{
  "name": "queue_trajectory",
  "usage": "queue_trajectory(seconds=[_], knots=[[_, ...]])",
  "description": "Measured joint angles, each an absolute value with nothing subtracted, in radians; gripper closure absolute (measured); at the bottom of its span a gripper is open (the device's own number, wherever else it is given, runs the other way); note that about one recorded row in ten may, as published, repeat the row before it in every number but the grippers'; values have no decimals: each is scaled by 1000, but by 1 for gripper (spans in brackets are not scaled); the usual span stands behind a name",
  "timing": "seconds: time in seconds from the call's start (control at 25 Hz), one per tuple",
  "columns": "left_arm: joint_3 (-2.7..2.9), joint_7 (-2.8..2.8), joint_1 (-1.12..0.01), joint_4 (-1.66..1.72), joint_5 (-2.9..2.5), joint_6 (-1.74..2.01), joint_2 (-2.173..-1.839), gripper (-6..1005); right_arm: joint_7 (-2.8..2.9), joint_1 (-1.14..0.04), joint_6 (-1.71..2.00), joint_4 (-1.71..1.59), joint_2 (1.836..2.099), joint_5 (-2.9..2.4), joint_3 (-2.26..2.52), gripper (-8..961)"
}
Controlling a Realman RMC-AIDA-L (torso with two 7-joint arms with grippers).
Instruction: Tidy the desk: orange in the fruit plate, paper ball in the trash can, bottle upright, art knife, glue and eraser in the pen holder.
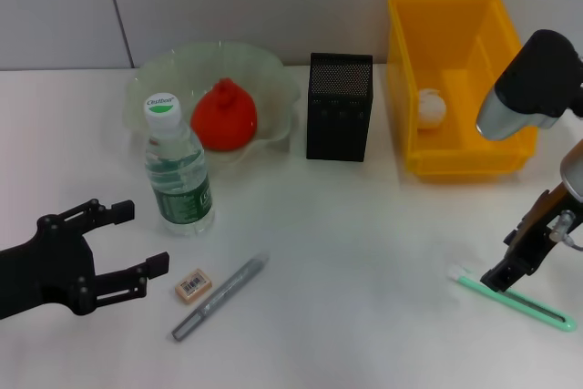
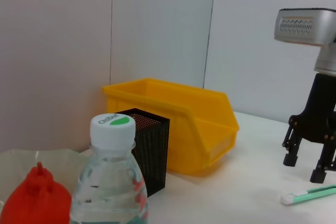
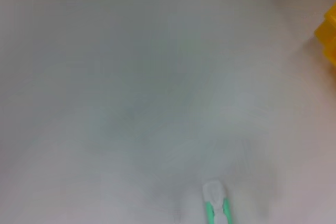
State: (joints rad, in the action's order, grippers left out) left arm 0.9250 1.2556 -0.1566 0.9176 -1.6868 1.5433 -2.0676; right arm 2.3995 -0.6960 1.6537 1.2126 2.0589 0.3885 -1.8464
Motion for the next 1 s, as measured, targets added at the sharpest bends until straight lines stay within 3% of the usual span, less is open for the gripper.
queue_trajectory(seconds=[0.6, 1.0], knots=[[925, 1242, -161, 900, -1686, 1545, -2065, 136, 2403, -725, 1569, 1108, 2066, 391, -1827, 359], [925, 1242, -166, 901, -1686, 1546, -2065, 135, 2412, -728, 1559, 1087, 2074, 395, -1794, 358]])
